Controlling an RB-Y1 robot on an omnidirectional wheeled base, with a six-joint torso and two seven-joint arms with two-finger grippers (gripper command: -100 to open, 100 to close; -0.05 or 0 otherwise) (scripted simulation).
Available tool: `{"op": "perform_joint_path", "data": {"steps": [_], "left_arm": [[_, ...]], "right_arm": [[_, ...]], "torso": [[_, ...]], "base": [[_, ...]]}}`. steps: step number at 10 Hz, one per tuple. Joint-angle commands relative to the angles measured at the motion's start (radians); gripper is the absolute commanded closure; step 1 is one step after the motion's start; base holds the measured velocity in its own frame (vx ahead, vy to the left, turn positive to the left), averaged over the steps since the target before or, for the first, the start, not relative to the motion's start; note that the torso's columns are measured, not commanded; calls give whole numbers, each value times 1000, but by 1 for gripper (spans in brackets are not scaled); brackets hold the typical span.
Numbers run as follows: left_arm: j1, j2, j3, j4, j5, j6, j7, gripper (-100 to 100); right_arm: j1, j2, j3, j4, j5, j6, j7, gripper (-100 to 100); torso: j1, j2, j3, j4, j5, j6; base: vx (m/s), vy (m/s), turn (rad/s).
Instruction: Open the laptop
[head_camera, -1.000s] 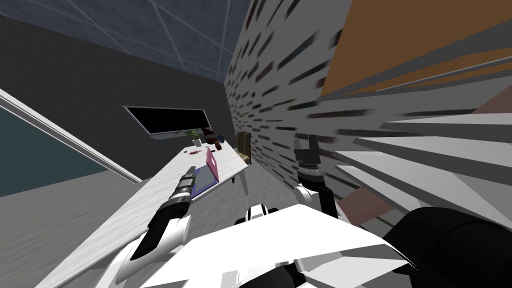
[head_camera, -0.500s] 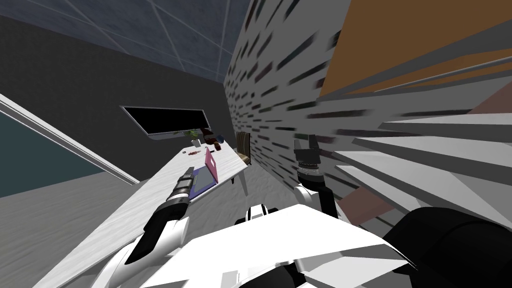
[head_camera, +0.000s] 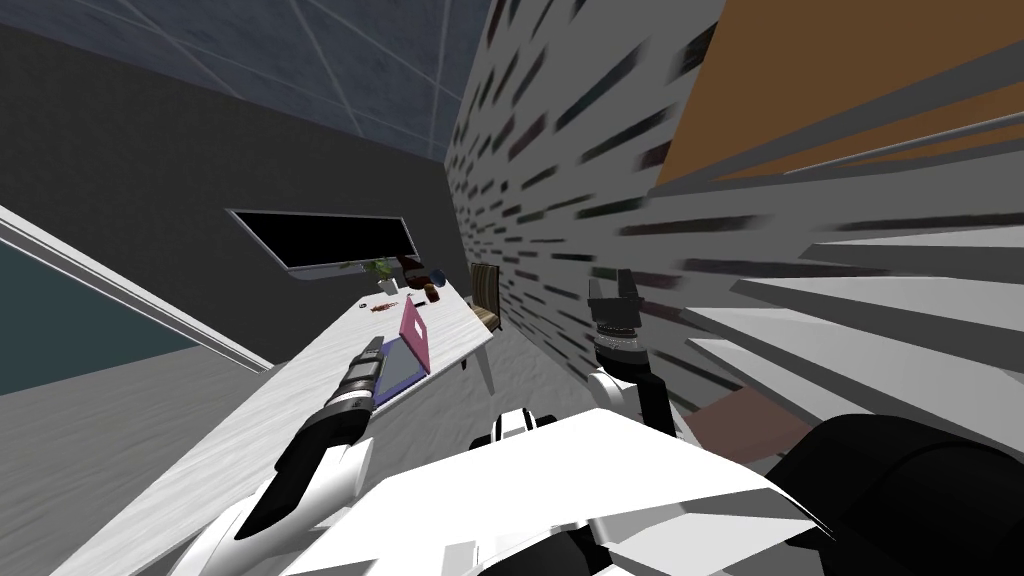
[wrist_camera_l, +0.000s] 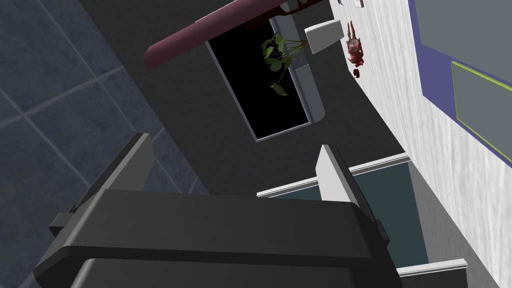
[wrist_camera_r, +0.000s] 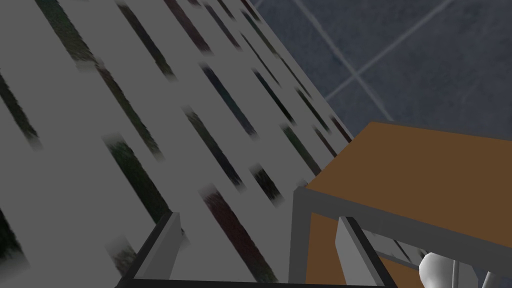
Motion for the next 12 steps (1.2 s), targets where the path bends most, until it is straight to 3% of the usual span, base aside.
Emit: {"op": "perform_joint_path", "data": {"steps": [1, 12], "left_arm": [[2, 1, 2, -4, 0, 5, 0, -100], [8, 0, 5, -14, -1, 20, -2, -100]], "right_arm": [[0, 0, 0, 0, 0, 0, 0, 0], [0, 0, 0, 0, 0, 0, 0, 0]], "torso": [[0, -1, -1, 0, 0, 0], [-1, -3, -2, -1, 0, 0]], "base": [[-3, -3, 15], [7, -5, 1]]}}
